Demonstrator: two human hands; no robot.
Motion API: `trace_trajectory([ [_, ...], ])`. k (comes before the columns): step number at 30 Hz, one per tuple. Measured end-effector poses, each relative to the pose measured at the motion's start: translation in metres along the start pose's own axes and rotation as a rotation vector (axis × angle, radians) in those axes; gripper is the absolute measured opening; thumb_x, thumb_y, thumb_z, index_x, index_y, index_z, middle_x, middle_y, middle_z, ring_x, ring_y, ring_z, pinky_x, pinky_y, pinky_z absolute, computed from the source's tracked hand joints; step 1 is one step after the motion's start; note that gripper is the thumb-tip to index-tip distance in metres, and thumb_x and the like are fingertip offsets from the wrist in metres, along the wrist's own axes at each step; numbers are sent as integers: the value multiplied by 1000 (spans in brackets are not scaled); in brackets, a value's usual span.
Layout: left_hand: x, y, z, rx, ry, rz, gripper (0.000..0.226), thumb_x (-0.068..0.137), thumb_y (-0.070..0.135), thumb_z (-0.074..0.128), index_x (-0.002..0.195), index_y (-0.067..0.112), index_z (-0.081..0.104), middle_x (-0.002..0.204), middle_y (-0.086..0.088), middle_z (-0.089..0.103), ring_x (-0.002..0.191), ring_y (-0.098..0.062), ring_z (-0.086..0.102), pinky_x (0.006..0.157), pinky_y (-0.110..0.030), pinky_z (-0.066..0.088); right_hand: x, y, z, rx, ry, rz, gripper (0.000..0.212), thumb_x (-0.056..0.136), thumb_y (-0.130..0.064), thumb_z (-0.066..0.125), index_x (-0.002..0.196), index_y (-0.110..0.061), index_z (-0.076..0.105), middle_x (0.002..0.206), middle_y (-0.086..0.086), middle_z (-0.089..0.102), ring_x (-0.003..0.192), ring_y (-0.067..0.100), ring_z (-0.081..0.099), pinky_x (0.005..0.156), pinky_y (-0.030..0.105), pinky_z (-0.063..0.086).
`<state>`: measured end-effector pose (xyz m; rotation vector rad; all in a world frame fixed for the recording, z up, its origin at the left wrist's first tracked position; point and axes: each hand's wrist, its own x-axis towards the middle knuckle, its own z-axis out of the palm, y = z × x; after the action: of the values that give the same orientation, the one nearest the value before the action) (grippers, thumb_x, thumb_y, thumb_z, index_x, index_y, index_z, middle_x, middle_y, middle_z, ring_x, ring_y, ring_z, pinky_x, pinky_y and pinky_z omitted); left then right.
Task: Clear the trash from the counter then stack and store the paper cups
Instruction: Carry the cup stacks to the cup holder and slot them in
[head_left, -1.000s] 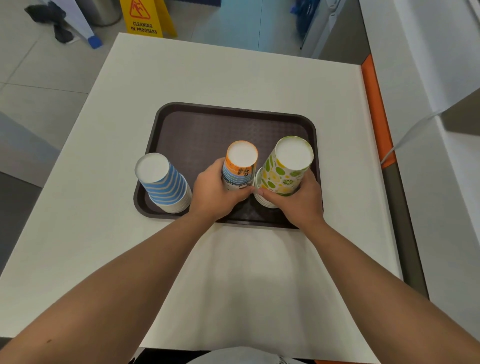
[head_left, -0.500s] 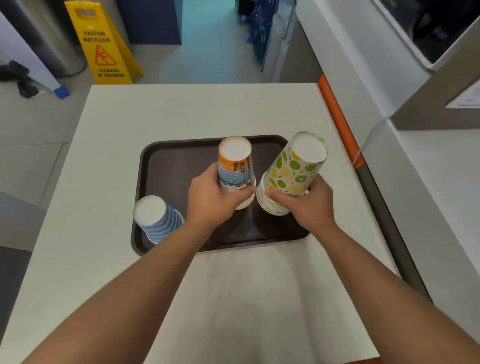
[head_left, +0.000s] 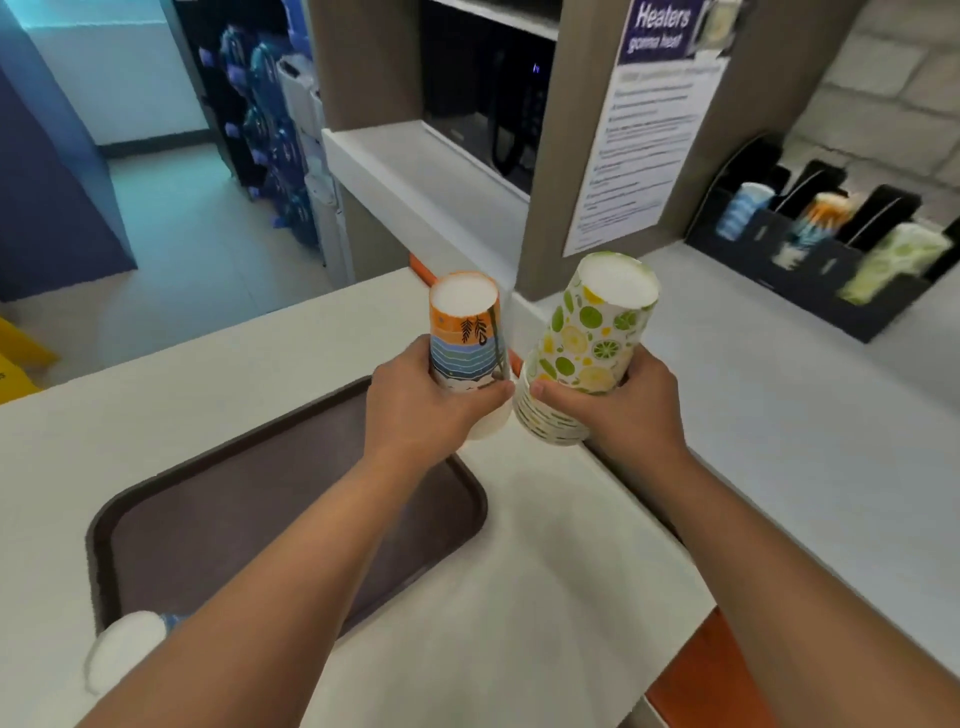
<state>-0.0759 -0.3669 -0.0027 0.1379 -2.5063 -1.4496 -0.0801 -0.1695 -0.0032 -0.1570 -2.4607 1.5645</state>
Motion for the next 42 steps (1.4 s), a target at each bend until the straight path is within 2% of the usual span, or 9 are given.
trace_trajectory([
  [2,8,21,21,-6,-38,37,61,54,53,85,107,29,68,97,16,72,87,1,66,78,-24,54,8,1,-30,0,40,10,57,51,-38,92,99,-34,61,88,-25,63,76,-13,61,62,7,48],
  [6,23,65,64,-18,-106,99,60,56,52,85,109,28,68,98,14,71,89,-5,67,81,-30,55,33,3,-95,13,121,60,62,51,-39,92,104,-31,61,95,-19,64,85,0,62,69,17,49],
  [12,59,142,144,-53,-143,196,58,57,49,86,109,28,68,96,15,69,89,-5,65,77,-25,53,92,7,-196,-9,239,37,61,54,-37,92,107,-26,64,98,-16,63,88,5,61,69,17,46],
  [17,103,208,220,-70,-177,269,60,58,48,86,111,25,69,101,11,72,88,-7,65,76,-27,53,151,12,-275,-67,308,20,66,53,-38,92,111,-23,65,101,-13,65,88,7,62,74,24,50],
  [20,130,246,262,-92,-191,316,61,60,46,87,113,23,68,104,9,71,88,-7,65,68,-17,48,189,16,-319,-89,361,13,62,52,-39,92,108,-25,66,104,-10,68,90,8,65,76,26,53],
  [24,162,286,311,-108,-230,357,60,60,50,86,111,24,68,107,7,71,88,-9,65,75,-26,53,236,27,-366,-103,433,23,63,51,-41,92,106,-25,66,104,-10,68,92,10,66,82,30,55],
  [29,195,321,359,-107,-251,383,52,59,49,86,101,24,72,95,10,72,85,-8,68,72,-26,54,278,52,-396,-48,463,48,51,53,-36,93,95,-28,65,100,-10,67,90,8,66,81,29,55],
  [37,229,346,406,-111,-264,400,58,53,54,85,102,25,73,96,8,74,85,-8,70,80,-31,58,312,88,-389,-9,469,112,66,48,-44,92,105,-21,69,110,-5,71,95,13,68,86,36,57],
  [42,233,338,428,-80,-279,418,56,54,49,86,102,22,73,96,4,75,86,-11,70,80,-33,58,308,103,-374,-80,426,117,58,55,-39,91,106,-20,69,112,-3,71,93,11,67,79,28,54],
])
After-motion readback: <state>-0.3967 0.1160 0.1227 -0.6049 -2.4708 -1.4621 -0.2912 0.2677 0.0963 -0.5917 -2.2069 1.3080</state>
